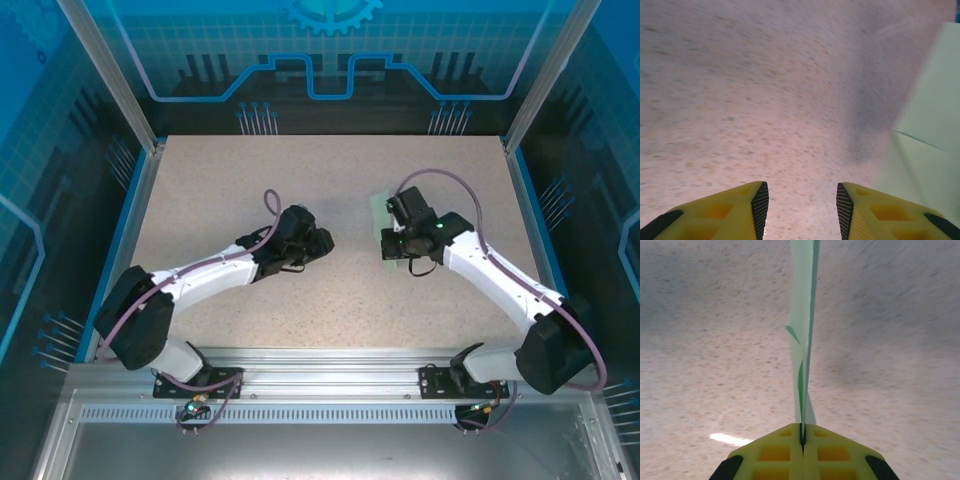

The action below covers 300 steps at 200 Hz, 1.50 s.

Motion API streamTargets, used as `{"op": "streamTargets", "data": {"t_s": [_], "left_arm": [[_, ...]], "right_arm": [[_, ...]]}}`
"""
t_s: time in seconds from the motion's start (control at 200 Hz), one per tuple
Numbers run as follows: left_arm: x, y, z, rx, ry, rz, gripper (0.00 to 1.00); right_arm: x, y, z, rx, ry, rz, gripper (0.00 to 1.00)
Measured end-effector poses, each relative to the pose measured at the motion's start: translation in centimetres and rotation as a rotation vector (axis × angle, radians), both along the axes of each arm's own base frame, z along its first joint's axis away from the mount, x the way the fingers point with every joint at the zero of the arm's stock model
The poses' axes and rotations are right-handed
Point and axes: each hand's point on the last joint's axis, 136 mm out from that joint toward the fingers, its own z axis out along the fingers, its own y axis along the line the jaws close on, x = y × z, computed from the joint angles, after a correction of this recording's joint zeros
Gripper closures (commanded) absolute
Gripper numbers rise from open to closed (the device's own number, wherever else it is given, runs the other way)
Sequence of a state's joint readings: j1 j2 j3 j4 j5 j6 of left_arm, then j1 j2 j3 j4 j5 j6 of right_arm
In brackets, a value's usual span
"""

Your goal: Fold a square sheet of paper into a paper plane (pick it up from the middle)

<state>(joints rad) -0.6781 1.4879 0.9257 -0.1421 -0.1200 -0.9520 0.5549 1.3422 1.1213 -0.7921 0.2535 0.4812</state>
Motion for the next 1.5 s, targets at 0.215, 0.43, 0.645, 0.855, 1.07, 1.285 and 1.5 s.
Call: {"op": "streamTargets", "data": {"t_s": [0.215, 0.43, 0.645, 0.855, 1.07, 1.285, 1.5], "left_arm": [[-1.3, 5.0, -0.5, 0.080, -0.011, 0.178, 0.51], [-2.8, 9.5, 1.1, 0.110, -0.062, 0.351, 0.46], [-4.5, 13.2, 1.5, 0.153, -0.089, 0.452, 0.44], [-5.0, 14.0, 2.1, 0.148, -0.107, 0.464, 0.35], [-4.2, 10.5, 1.1, 0.112, -0.083, 0.306, 0.40], [-3.1, 2.5, -4.1, 0.036, 0.112, 0.024, 0.61], [-3.2, -2.7, -6.8, -0.013, 0.246, -0.106, 0.57]], "right_arm": [[-1.5, -1.3, -1.2, -0.421, 0.036, 0.037, 0.97], [-2.0, 4.0, -6.7, -0.581, 0.159, 0.160, 0.89], [-3.6, 12.3, -12.2, -0.468, 0.277, 0.278, 0.75], [-4.8, 16.1, -11.8, -0.202, 0.315, 0.332, 0.45], [-3.0, 11.7, -7.2, 0.160, 0.273, 0.217, 0.47], [-0.6, 5.9, -8.2, 0.360, 0.282, 0.050, 0.64], [-1.6, 5.0, -10.1, 0.443, 0.340, 0.033, 0.64]]}}
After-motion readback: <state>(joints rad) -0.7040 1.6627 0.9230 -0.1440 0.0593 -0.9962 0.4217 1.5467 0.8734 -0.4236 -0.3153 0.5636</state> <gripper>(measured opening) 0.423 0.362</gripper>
